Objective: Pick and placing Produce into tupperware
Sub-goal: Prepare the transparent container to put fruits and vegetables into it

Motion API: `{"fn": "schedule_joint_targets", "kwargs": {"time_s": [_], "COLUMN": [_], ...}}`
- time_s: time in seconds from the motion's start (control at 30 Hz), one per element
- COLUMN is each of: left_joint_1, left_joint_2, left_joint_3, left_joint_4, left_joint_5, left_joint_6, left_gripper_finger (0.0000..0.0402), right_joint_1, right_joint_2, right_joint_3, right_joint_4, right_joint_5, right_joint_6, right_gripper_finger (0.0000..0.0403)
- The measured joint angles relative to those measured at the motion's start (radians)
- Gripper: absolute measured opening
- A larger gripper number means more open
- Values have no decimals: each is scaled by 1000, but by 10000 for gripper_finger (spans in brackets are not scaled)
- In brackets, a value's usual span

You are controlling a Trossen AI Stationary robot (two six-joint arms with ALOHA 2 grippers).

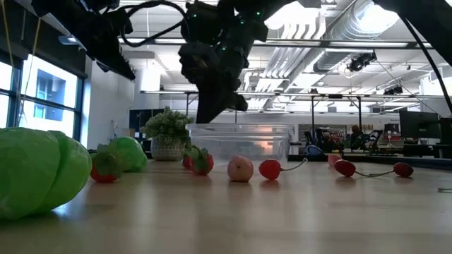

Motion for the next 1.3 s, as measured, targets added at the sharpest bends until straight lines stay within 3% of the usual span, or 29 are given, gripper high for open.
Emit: {"fn": "schedule_joint_targets", "kwargs": {"time_s": [0.17, 0.37, 0.47, 0.77, 1.3], "left_joint_1": [0, 0, 0, 0, 0], "left_joint_2": [0, 0, 0, 0, 0], "left_joint_3": [0, 0, 0, 0, 0], "left_joint_4": [1, 1, 2, 2, 3], "left_joint_5": [0, 0, 0, 0, -8], "left_joint_6": [0, 0, 0, 0, 0], "left_gripper_finger": [3, 3, 3, 3, 3], "right_joint_1": [-8, 4, -8, -98, -246], "right_joint_2": [0, 0, 0, 8, 8], "right_joint_3": [7, 5, -13, -14, -14], "right_joint_4": [-109, -295, -302, -268, -145], "right_joint_5": [34, 186, 247, 300, 276], "right_joint_6": [-12, -23, -26, -70, -157], "right_gripper_finger": [0, 0, 0, 0, 0]}}
